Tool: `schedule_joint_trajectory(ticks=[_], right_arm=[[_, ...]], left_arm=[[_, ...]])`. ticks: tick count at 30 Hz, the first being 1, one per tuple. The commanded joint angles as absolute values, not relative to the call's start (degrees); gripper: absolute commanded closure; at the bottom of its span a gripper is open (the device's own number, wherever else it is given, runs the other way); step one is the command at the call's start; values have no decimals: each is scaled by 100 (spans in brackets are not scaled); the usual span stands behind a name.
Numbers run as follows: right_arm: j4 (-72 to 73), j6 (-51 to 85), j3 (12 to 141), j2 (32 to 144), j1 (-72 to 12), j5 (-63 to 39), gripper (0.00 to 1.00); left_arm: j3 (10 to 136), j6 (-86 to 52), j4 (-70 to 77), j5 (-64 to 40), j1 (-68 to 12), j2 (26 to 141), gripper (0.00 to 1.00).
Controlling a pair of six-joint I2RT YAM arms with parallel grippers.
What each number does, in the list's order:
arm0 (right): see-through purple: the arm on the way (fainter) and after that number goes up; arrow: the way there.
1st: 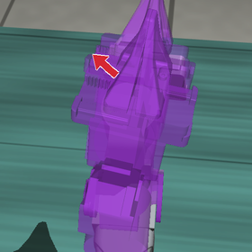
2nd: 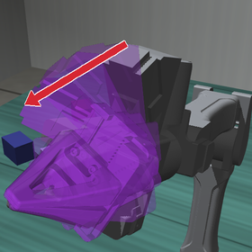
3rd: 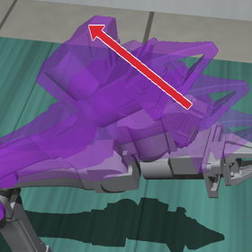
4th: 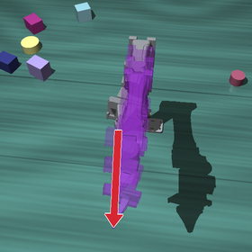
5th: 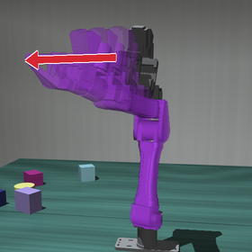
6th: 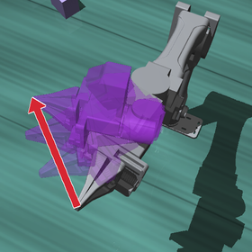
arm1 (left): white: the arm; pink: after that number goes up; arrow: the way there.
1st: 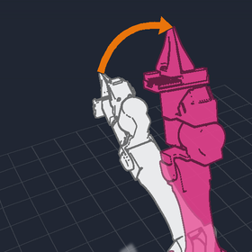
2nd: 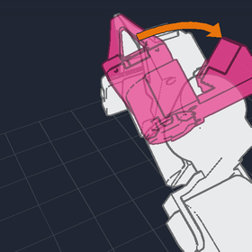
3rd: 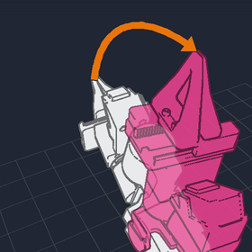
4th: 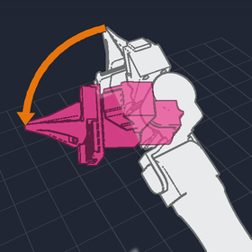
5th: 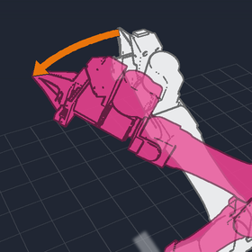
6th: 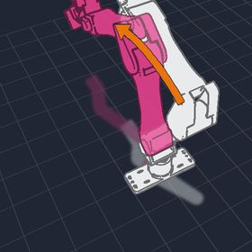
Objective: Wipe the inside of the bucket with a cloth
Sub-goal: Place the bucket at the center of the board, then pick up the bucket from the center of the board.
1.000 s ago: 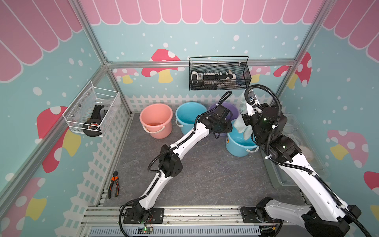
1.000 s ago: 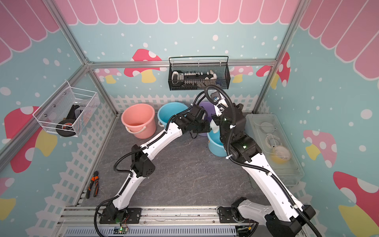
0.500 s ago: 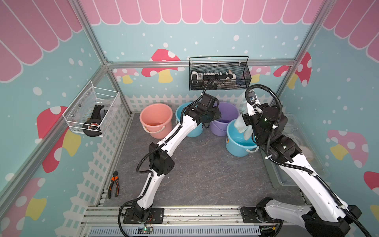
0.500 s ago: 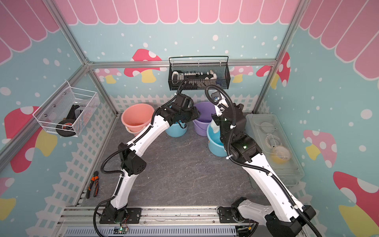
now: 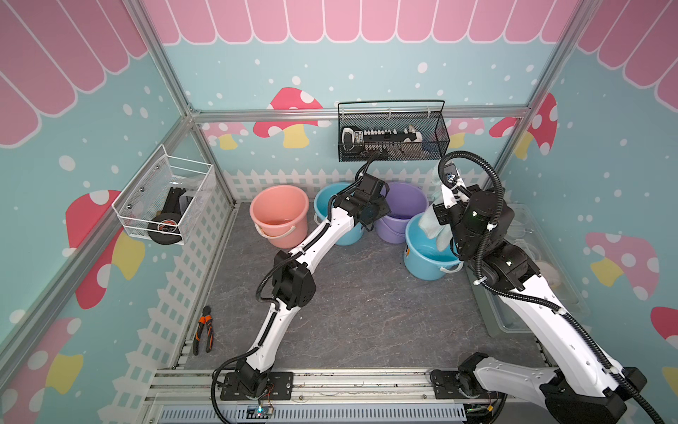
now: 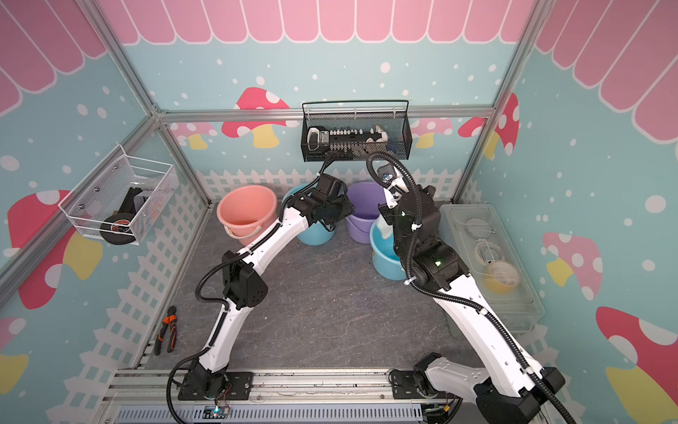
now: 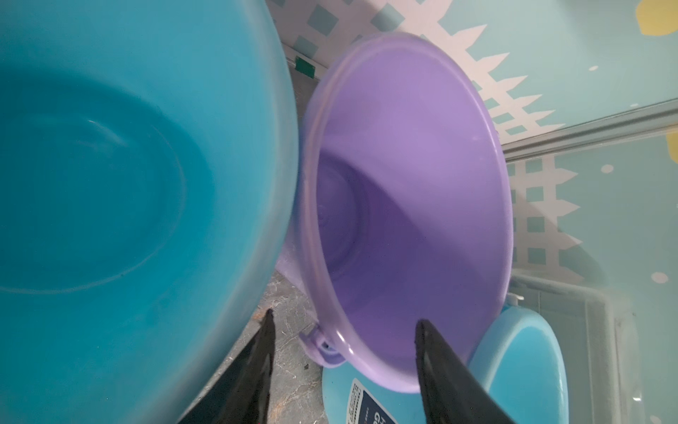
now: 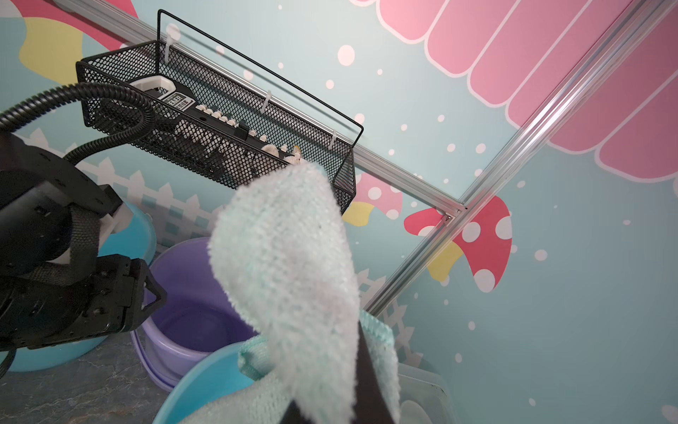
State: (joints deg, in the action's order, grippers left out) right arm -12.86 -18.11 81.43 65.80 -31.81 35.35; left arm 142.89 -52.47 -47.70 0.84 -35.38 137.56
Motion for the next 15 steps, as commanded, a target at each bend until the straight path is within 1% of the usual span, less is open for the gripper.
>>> schedule_joint_trajectory(ticks=[1,7,15], right_arm=[[-1248,-1731,8288,6451,-3154,3533,100],[-1245,-1757,8280,6456,-3150,3527,100],[-1248,-1854,8306,6498,-3150,3499,100]], left_arm=[[14319,-5452,-4590,316,-3435,13965,43],[14812,-5546,-4535,162,-3322,14404,46],[14961,-5623,-4464,167,-3218,14627,56]])
